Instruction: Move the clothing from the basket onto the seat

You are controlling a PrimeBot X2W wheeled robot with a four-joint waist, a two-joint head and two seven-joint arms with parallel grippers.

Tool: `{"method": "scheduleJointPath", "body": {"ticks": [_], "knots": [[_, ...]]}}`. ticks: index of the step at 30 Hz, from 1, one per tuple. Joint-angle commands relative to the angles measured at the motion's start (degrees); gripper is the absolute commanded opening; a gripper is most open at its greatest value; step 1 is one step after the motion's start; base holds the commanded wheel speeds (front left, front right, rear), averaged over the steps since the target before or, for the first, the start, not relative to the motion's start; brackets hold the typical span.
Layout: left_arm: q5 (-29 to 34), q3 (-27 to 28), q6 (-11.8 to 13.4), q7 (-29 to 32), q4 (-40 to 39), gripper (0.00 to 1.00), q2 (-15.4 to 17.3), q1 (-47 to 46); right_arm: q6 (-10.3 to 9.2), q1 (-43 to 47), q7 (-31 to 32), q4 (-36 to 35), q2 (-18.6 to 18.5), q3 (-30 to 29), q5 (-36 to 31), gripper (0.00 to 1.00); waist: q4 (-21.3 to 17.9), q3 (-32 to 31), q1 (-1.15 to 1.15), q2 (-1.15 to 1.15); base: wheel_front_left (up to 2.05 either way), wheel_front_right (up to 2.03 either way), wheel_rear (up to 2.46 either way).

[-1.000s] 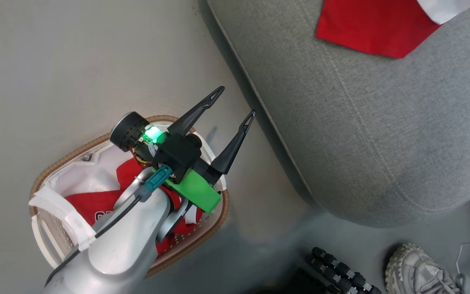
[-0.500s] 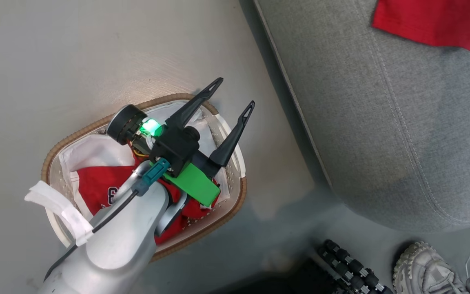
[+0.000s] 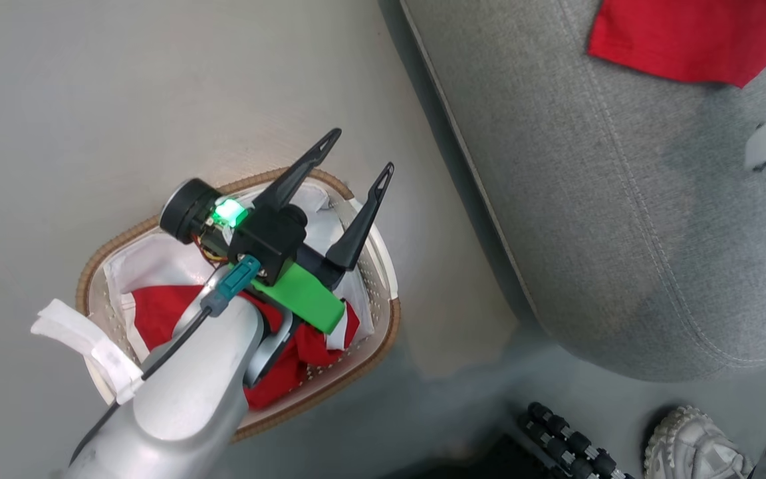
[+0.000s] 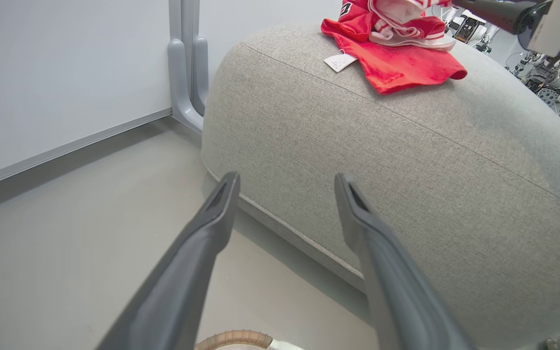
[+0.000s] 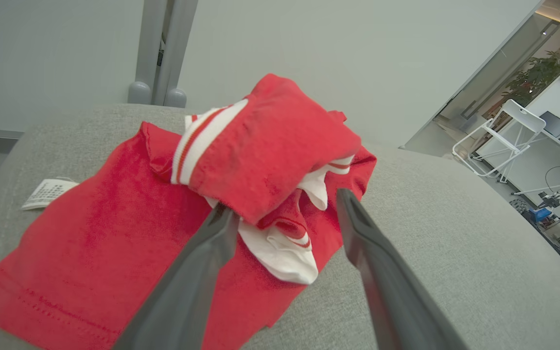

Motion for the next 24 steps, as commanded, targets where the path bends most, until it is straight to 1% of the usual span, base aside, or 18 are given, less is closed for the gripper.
{"method": "scheduleJointPath", "body": {"ticks": [1,5,11,19,24], "knots": [[-0.27,0.34,-0.14,0.03,0.09,1.00,-0.21,1.01,-0.08,1.42,-0.13,-0.76,0.29,0.12,0.58,1.00,0.05,-1.82,-0.01,0.00,0.00,0.00,0.00],[0.34,1.78,-0.14,0.04,0.19,1.00,-0.33,2.60,-0.08,5.09,-0.13,-2.59,1.39,1.90,1.56,1.00,0.52,-4.29,-0.01,0.00,0.00,0.00,0.00],[1.15,6.44,-0.14,0.03,0.36,1.00,-1.59,5.44,-0.08,8.00,-0.13,-4.49,2.50,4.40,3.34,1.00,2.33,-8.16,-0.01,0.00,0.00,0.00,0.00],[2.05,12.04,-0.14,0.03,0.75,1.00,-3.61,10.36,-0.08,10.59,-0.13,-4.64,3.53,8.73,5.00,1.00,6.28,-13.44,-0.01,0.00,0.00,0.00,0.00],[2.35,15.56,-0.15,0.04,1.06,1.00,-4.81,13.10,-0.08,12.61,-0.13,-4.36,4.37,9.74,5.86,1.00,9.10,-16.34,-0.01,0.00,0.00,0.00,0.00]]}}
